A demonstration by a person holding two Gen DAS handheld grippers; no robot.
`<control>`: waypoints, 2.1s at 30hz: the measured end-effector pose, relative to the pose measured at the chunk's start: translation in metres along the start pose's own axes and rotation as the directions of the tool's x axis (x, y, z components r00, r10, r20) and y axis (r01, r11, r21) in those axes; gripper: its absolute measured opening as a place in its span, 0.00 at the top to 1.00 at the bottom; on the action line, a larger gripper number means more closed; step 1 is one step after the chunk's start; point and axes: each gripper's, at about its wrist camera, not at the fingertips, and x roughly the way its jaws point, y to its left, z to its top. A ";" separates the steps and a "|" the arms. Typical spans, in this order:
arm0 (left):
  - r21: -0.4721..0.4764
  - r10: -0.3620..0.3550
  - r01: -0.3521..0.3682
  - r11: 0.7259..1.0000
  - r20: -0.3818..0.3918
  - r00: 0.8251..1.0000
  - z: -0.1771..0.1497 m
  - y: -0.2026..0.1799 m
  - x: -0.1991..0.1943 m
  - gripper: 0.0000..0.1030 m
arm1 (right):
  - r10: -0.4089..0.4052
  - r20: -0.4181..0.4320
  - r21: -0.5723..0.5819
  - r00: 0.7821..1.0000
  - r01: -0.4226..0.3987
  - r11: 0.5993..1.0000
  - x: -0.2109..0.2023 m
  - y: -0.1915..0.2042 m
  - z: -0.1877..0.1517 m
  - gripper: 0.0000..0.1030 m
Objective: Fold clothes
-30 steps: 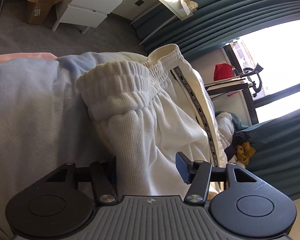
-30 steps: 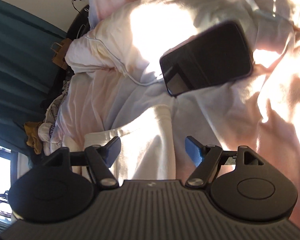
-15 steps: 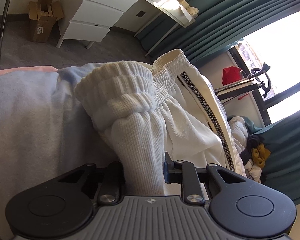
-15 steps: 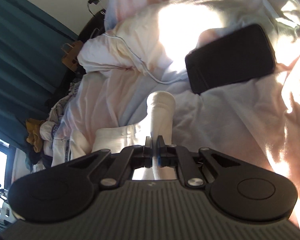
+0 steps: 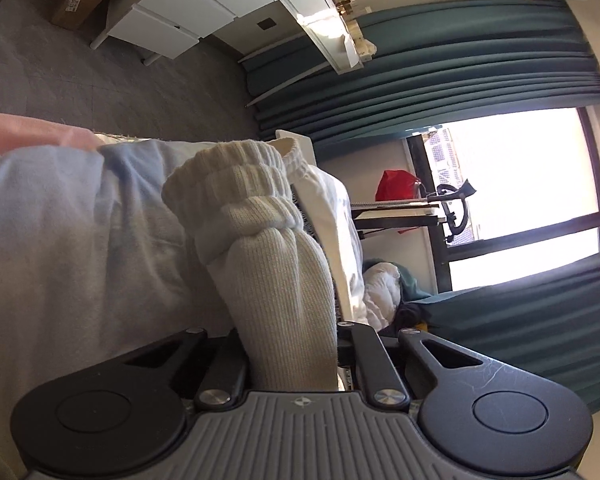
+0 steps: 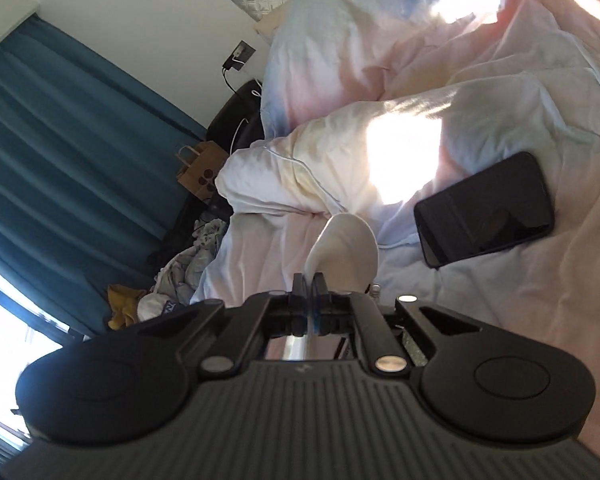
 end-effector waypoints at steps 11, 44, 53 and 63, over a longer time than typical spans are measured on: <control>0.034 0.065 -0.063 0.997 -0.068 0.996 0.068 -0.074 0.126 0.90 | 0.125 0.042 -0.218 0.991 -0.113 0.969 0.094 0.164 -0.035 0.95; 0.150 0.055 -0.040 0.988 -0.103 0.993 0.043 -0.062 0.191 0.21 | 0.194 -0.291 -0.428 0.937 -0.309 0.850 0.199 0.230 -0.091 0.25; -0.160 0.022 -0.042 0.986 -0.130 0.991 -0.003 0.009 0.187 0.21 | 0.135 -0.400 -0.138 0.907 -0.205 0.969 0.160 0.095 -0.078 0.22; -0.147 0.058 -0.052 0.988 0.037 0.998 0.000 0.021 0.241 0.35 | 0.354 -0.483 -0.009 0.801 -0.409 0.912 0.212 0.070 -0.154 0.23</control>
